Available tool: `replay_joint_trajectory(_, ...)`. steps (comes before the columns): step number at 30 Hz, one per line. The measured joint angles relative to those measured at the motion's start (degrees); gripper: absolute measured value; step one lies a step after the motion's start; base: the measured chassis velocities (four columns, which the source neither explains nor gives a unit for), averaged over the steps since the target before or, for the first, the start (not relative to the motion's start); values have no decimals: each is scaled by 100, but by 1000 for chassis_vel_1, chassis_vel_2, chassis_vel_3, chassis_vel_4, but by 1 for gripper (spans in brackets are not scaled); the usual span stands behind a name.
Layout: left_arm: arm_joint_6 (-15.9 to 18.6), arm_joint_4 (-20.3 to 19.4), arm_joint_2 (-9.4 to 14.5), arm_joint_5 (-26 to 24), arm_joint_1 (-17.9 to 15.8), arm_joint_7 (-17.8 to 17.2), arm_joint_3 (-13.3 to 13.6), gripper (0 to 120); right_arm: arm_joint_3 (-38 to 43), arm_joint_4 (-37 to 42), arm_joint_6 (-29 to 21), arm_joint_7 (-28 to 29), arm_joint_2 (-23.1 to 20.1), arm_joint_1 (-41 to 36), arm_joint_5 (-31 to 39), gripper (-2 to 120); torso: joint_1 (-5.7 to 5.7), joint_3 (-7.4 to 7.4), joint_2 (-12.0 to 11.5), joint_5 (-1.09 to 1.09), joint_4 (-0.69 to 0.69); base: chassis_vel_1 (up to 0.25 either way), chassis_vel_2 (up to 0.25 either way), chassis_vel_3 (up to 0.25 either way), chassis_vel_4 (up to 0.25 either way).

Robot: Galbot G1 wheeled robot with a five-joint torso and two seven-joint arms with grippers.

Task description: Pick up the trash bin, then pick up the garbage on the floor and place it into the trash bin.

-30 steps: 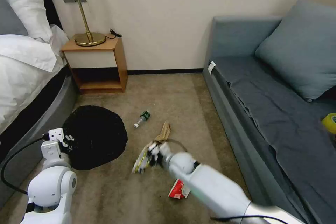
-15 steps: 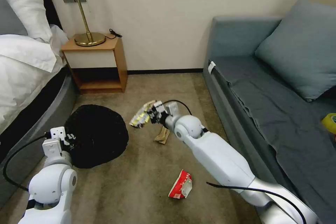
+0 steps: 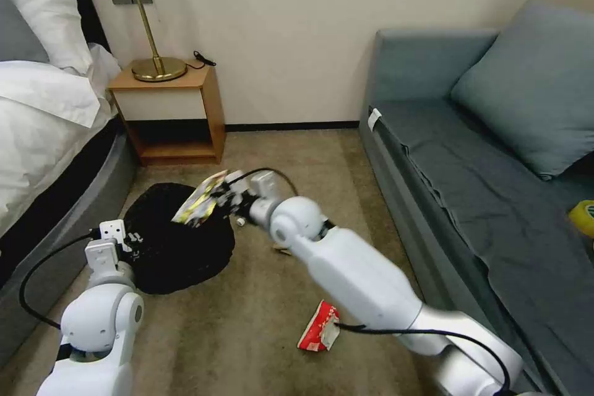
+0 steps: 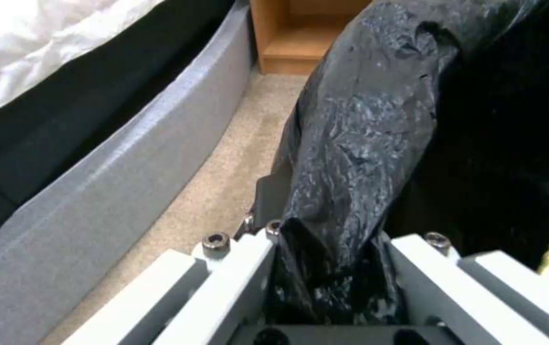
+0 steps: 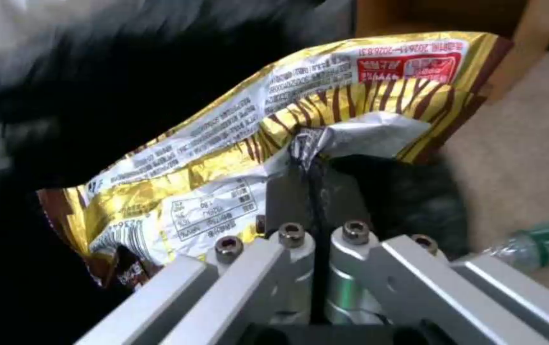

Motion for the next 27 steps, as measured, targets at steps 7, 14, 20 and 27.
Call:
replay_joint_trajectory(7, 18, 5, -61, 33, -45, -15, 31, 2, -168, -81, 121, -115, -5, -65, -199, 13, 0, 0, 0, 1, -1, 0, 0, 0, 0)
replay_joint_trajectory(14, 21, 17, -72, 57, -32, -12, 28, 2, -236, -71, 137, -113, -148, -111, -228, 35, 0, 0, 0, 2, -1, 0, 0, 0, 0)
replay_joint_trajectory(20, 2, 39, -29, 39, -17, 6, -85, 2, -363, 158, 122, -94, -474, -228, -227, 57, 0, 0, 0, 2, -1, 0, 0, 0, 0)
replay_joint_trajectory(27, -77, 147, 92, -57, 56, 60, -284, 2, -320, 373, -4, -83, -1235, -387, -144, 83, 0, 0, 1, 3, -1, 0, 0, 0, 0)
